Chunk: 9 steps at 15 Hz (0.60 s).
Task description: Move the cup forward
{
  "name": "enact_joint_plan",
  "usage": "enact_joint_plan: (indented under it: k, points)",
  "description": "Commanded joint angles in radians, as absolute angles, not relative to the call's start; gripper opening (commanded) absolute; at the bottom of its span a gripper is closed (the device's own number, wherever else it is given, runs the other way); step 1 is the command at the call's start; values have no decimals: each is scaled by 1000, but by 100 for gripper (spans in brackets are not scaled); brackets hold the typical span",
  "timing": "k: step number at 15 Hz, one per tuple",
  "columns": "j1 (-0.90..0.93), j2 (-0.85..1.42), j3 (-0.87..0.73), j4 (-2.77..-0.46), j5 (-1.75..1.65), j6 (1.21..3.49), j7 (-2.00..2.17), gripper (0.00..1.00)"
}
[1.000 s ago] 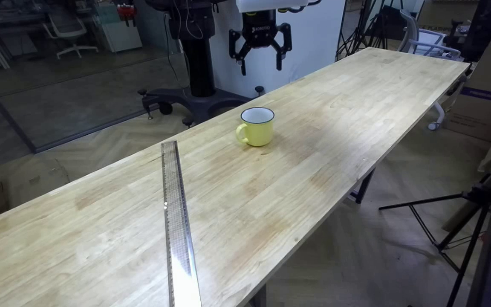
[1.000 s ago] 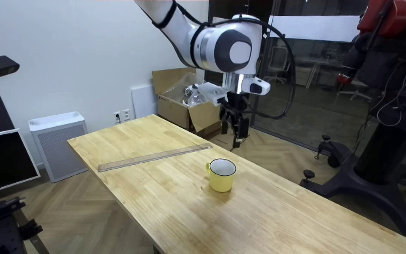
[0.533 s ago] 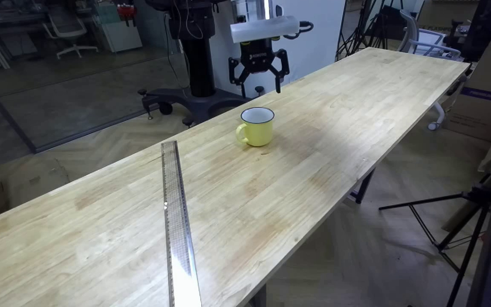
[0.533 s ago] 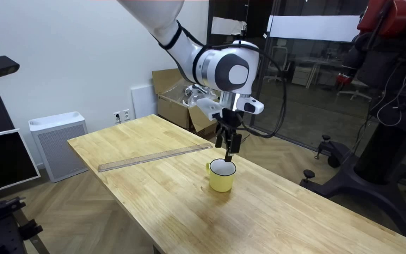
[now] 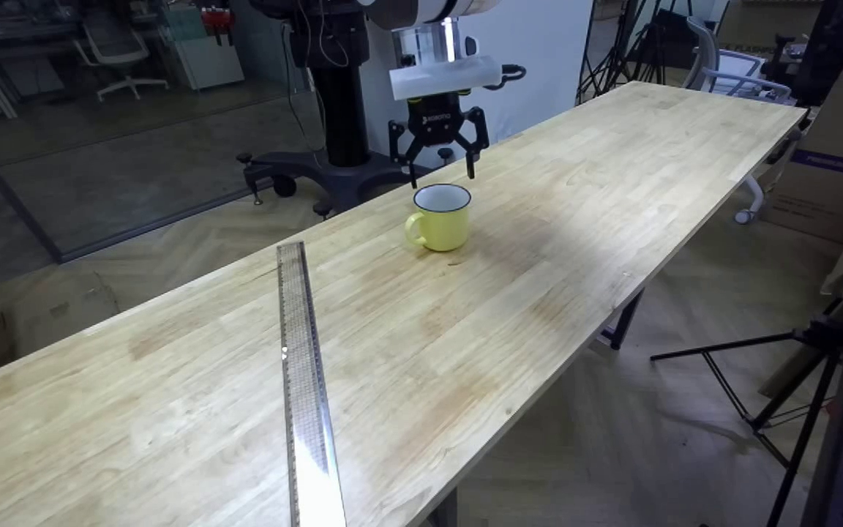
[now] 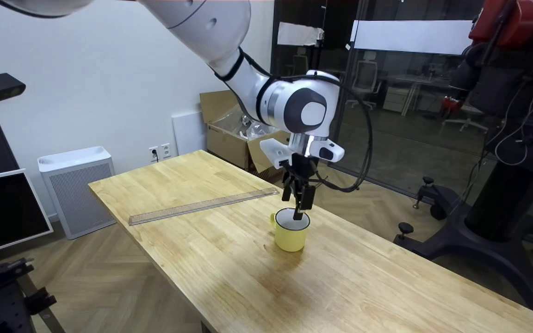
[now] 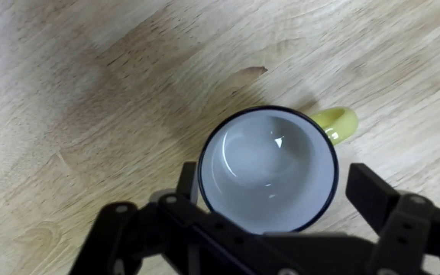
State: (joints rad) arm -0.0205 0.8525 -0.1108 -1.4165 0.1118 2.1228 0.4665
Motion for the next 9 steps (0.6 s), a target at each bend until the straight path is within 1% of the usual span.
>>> enact_joint_plan:
  k: [1, 9]
  points:
    - [-18, 864, -114, -1406, 119, 2120, 464, 100]
    - [-18, 922, -108, -1354, 123, 2125, 465, 100]
